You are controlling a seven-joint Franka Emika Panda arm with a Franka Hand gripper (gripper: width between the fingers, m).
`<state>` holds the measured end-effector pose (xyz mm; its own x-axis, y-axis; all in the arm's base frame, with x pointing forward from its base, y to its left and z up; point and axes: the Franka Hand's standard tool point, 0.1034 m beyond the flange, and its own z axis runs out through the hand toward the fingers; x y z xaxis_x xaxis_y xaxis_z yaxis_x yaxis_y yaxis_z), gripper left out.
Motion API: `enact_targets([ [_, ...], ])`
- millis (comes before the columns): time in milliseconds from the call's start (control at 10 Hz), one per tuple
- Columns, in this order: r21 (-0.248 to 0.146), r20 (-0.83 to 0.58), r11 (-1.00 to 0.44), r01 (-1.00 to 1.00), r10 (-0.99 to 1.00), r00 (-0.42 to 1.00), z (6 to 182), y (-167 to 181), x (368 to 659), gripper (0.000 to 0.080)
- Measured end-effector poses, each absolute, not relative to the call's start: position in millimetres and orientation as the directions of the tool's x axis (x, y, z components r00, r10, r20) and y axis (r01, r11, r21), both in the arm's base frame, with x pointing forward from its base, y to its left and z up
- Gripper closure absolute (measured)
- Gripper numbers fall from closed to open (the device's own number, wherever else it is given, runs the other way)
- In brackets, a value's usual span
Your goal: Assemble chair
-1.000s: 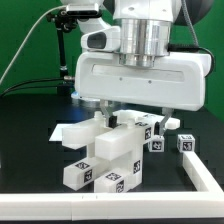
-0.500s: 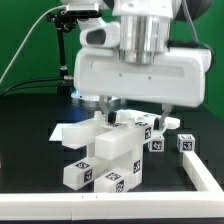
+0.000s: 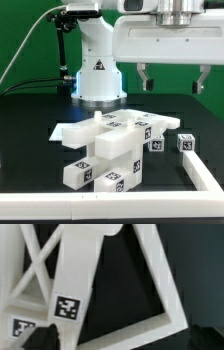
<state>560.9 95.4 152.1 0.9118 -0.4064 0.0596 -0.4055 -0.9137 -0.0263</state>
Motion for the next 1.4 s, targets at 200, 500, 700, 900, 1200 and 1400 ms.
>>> enact_targets([
  [200,-0.025,0.058,-0.913,-0.407,-0.407,0.911,150.8,95,561,0.0151],
  [500,-0.027,0.028,-0.872,-0.488,-0.489,0.872,145.2,122,531,0.0151],
  [700,-0.031,-0.031,-0.802,-0.596,-0.595,0.803,140.0,153,503,0.0151],
  [900,-0.025,-0.035,-0.806,-0.591,-0.590,0.807,137.9,157,502,0.0151],
  [1200,-0.026,-0.030,-0.798,-0.602,-0.602,0.798,134.1,157,501,0.0151],
  [1400,-0.051,0.003,-0.749,-0.660,-0.661,0.750,101.5,159,471,0.0151],
])
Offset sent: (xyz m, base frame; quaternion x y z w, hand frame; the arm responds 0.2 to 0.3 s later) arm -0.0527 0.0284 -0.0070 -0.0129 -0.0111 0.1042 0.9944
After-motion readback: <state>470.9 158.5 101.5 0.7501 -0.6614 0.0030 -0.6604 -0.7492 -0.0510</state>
